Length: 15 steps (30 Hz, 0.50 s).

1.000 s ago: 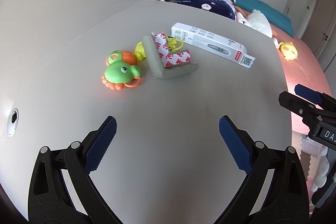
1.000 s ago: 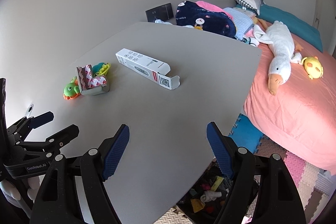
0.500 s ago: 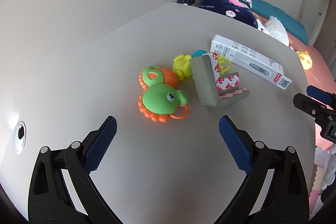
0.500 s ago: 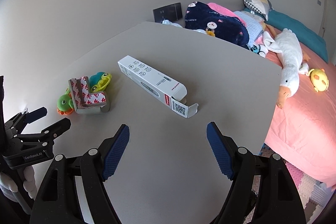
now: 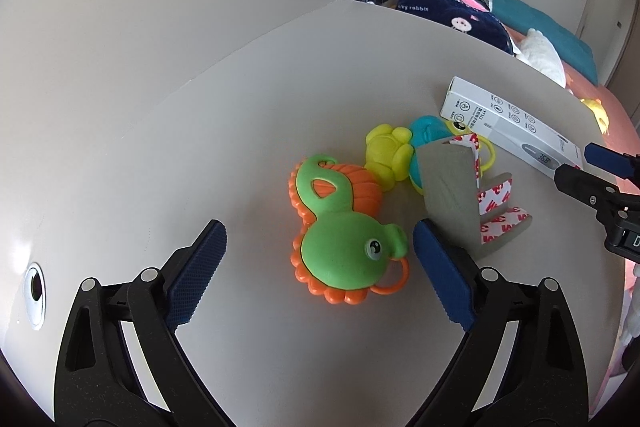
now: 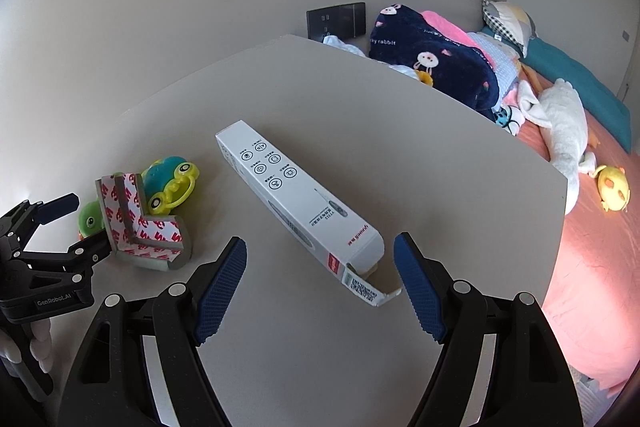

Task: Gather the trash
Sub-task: 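Grasp the green turtle rattle with left tool while right tool grasps the white thermometer box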

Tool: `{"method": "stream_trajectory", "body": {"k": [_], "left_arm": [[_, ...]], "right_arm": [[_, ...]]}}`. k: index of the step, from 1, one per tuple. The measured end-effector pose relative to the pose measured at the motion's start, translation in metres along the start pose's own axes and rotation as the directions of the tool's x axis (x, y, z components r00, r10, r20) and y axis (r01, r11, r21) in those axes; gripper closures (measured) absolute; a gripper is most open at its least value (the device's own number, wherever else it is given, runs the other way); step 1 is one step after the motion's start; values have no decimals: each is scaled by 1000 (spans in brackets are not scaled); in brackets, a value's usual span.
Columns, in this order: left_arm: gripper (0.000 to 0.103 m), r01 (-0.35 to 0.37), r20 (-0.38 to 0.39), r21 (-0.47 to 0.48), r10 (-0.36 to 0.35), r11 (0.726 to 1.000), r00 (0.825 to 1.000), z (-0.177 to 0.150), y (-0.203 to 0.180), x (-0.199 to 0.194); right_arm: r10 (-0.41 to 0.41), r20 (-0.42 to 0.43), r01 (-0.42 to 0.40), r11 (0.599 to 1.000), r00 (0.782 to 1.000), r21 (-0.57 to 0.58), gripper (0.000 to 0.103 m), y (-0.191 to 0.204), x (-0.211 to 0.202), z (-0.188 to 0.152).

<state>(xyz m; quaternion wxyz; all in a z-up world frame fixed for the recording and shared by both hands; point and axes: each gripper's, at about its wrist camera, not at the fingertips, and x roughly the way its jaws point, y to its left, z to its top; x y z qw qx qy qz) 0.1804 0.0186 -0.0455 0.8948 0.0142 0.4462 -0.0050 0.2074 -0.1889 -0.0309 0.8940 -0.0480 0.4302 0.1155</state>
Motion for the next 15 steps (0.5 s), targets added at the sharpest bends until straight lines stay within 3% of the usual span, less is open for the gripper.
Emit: {"method": "stream_trajectory", "body": {"k": [6, 10, 15], "left_arm": [[27, 4, -9, -12, -4, 1000, 1000, 6, 5, 9], [48, 3, 5, -9, -3, 1000, 1000, 8, 7, 8], [50, 7, 8, -7, -7, 1000, 1000, 8, 8, 8]], "right_arm": [[0, -11, -1, 999, 1000, -52, 27, 9, 17, 13], [8, -21, -9, 998, 1000, -63, 27, 13, 27, 20], [12, 0, -12, 997, 1000, -76, 27, 15, 27, 31]]}}
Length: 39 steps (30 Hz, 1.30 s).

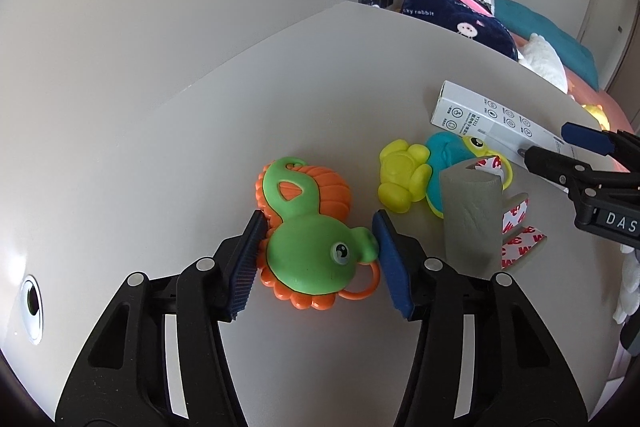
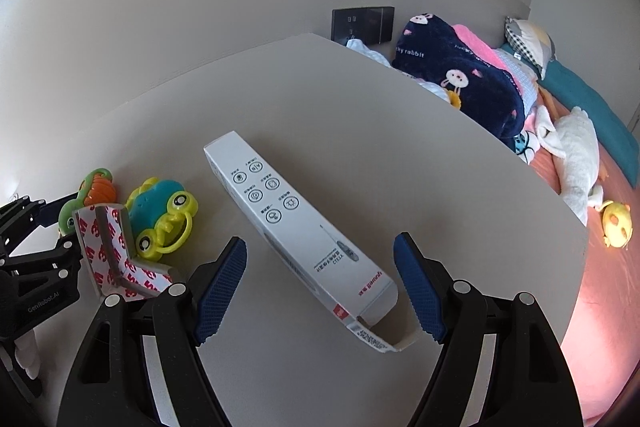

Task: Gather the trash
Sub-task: 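Grasp the green turtle rattle with left tool while right tool grasps the white thermometer box, then carry the turtle rattle and thermometer box over the bin and release both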

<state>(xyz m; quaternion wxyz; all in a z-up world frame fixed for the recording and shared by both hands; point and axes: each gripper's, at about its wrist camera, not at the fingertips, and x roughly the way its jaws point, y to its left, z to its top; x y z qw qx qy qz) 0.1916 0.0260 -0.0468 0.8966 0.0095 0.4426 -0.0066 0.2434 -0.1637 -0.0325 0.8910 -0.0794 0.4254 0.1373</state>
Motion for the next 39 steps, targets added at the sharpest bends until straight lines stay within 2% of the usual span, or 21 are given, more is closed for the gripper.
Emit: {"method": "stream_trajectory", "body": {"k": [8, 11, 13, 15, 16, 17, 18, 29, 39], "left_arm": [[50, 0, 0, 0, 0, 1000, 1000, 0, 0, 0], [50, 4, 0, 0, -4, 1000, 1000, 0, 1, 0], [50, 8, 1, -1, -8, 1000, 1000, 0, 1, 0], [50, 9, 1, -1, -9, 1000, 1000, 0, 1, 0], [50, 10, 1, -1, -10, 1000, 1000, 0, 1, 0], [50, 9, 1, 0, -9, 1000, 1000, 0, 1, 0], [50, 7, 0, 2, -7, 1000, 1000, -1, 0, 0], [50, -1, -6, 8, 1, 1000, 1000, -4, -5, -5], [50, -1, 19, -2, 1, 1000, 1000, -17, -7, -37]], "right_arm": [[20, -34, -21, 999, 999, -28, 27, 5, 15, 11], [39, -47, -40, 999, 998, -22, 43, 5, 19, 9], [50, -46, -52, 998, 998, -28, 49, 6, 19, 7], [74, -52, -76, 996, 996, -39, 62, 9, 17, 6], [87, -52, -89, 995, 995, -49, 65, 11, 16, 4], [99, -52, -102, 993, 994, -60, 74, 13, 14, 3], [99, -52, -102, 992, 994, -69, 75, 16, 13, 1], [104, -49, -105, 994, 993, -10, 75, 10, -12, -13], [108, -24, -107, 994, 994, 35, 75, 2, -51, -34]]}}
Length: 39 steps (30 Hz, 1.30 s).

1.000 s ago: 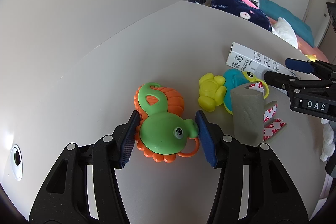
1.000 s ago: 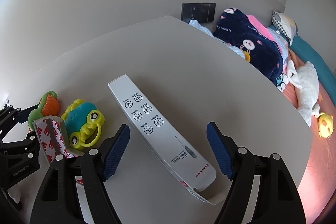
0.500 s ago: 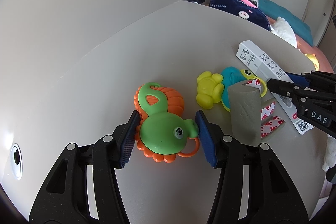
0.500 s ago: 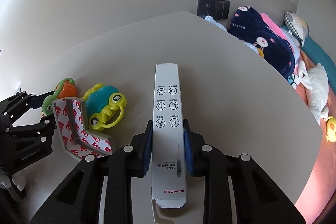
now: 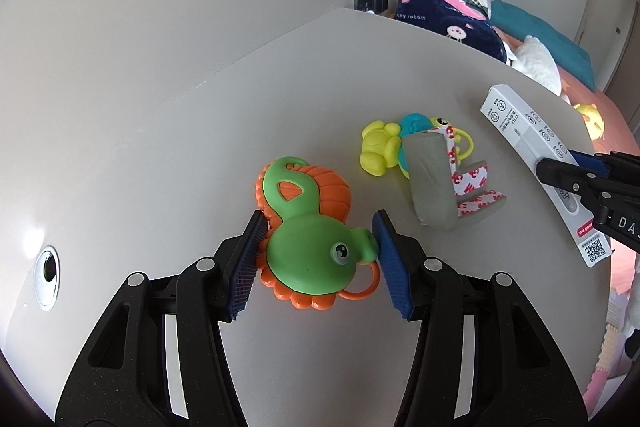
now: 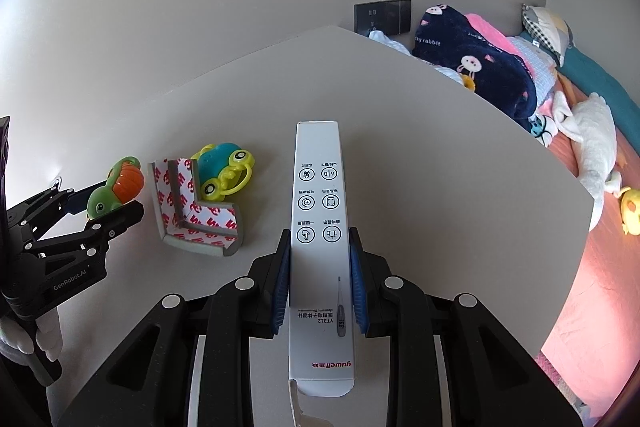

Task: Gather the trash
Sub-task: 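Carry the turtle rattle and thermometer box over the bin and release both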

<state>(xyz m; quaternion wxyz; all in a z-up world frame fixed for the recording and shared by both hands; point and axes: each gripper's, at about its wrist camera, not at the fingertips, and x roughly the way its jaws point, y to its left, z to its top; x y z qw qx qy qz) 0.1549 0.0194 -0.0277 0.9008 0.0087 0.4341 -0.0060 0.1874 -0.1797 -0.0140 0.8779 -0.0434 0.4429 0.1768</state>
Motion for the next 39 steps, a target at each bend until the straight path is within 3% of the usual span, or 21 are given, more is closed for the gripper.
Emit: {"method": "stream_trajectory", "body": {"k": [15, 39], "left_arm": [[50, 50, 39, 32, -52, 998, 998, -22, -37, -50], [50, 171, 51, 193, -184, 966, 982, -49, -152, -90]], "right_arm": [[-23, 48, 22, 999, 999, 23, 75, -4, -63, -39], [-125, 95, 111, 984, 988, 138, 75, -57, -147, -118]]}}
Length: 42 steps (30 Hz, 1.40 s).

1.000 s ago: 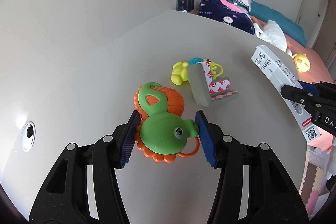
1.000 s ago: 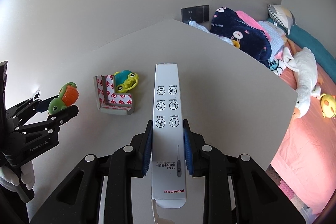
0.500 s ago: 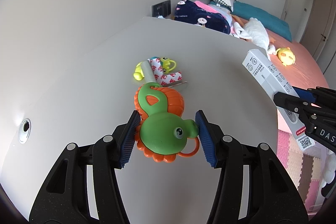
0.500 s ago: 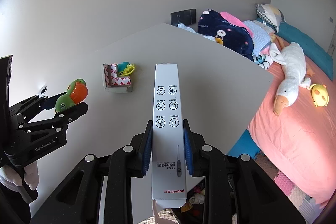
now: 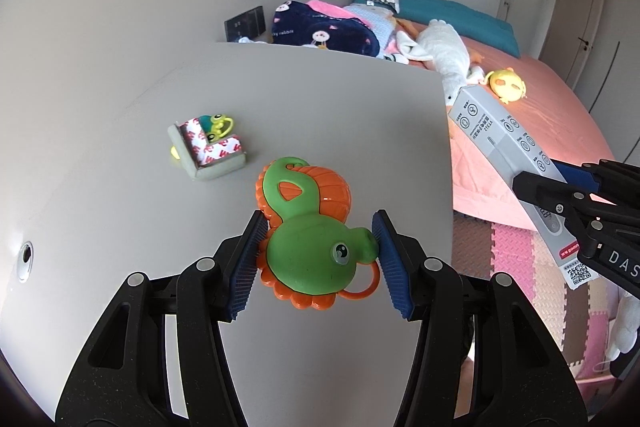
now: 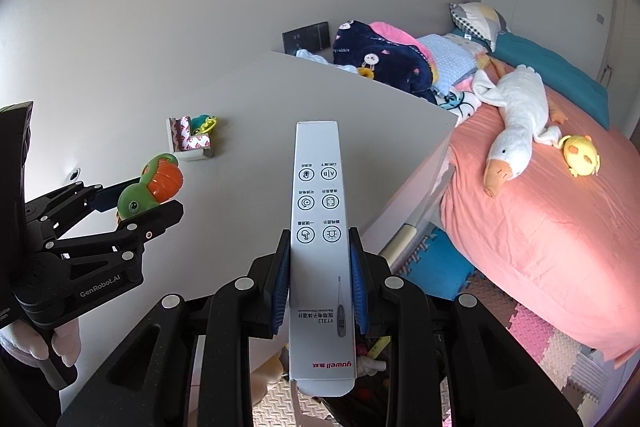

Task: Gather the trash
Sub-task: 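Carry the turtle rattle and thermometer box over the bin and release both, then move both open tools back from the bin toward the desk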

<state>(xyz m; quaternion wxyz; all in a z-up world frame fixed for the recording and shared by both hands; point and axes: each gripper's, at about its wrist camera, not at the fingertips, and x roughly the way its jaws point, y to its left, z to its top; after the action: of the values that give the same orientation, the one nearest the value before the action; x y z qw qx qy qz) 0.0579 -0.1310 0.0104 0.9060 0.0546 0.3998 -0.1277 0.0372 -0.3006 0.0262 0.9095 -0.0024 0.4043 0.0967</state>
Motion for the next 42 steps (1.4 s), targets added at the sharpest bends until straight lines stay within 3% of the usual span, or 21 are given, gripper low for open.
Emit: {"method": "stream_trajectory", "body": {"k": [16, 35, 36, 37, 38, 39, 42], "left_arm": [[50, 98, -15, 104, -97, 990, 995, -2, -72, 4], [49, 218, -83, 238, -204, 946, 975, -17, -152, 13], [49, 238, -99, 249, -220, 939, 970, -19, -156, 15], [39, 250, -115, 261, -227, 932, 967, -21, -160, 16], [17, 248, -121, 273, -222, 930, 967, -23, -163, 17], [8, 233, -115, 287, -208, 929, 971, -25, -166, 16], [6, 182, -84, 328, -163, 927, 983, -27, -168, 11]], "right_arm": [[-85, 6, 84, 992, 996, 97, 75, -52, -39, -44], [-156, -17, 156, 959, 988, 238, 75, -117, -64, -87], [-161, -22, 161, 954, 987, 252, 66, -121, -64, -88], [-179, -24, 178, 946, 984, 272, 56, -125, -65, -90], [-203, -14, 198, 936, 979, 291, 38, -129, -66, -91], [-225, -5, 216, 928, 974, 304, 33, -133, -69, -92], [-247, 1, 232, 908, 969, 349, 33, -145, -73, -94]]}}
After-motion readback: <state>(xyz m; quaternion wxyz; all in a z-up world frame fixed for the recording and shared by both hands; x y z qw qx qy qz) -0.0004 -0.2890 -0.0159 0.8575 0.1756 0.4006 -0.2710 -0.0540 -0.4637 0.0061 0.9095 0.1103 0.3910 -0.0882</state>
